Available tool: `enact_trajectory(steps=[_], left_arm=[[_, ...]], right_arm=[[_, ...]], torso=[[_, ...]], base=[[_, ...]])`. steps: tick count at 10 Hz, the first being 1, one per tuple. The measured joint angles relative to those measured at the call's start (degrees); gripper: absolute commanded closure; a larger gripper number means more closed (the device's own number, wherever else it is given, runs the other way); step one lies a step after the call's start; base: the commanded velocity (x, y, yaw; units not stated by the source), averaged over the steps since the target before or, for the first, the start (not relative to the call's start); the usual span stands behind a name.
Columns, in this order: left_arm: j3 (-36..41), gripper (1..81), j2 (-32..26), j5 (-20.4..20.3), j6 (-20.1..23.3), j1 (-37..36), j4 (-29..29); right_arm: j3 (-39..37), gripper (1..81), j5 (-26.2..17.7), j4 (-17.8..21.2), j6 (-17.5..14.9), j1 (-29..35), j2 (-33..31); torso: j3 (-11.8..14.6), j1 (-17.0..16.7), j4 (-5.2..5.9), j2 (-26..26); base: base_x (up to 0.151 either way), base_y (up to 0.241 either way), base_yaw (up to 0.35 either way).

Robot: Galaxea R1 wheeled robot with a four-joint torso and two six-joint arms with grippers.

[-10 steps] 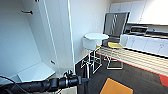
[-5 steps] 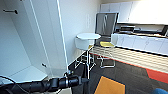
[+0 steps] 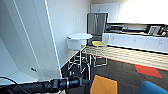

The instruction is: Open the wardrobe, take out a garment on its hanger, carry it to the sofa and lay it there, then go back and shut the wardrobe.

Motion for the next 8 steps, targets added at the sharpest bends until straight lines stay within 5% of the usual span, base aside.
enact_trajectory(steps=[8], left_arm=[[-0.4, 81.1, 3.9, -0.4, -0.4, 3.4, 0.4]], right_arm=[[0.0, 1.0, -0.1, 0.1, 0.4, 0.4, 1.5]], torso=[[0.0, 0.0, 0.0, 0.0]], base=[[0.0, 0.0, -0.238]])
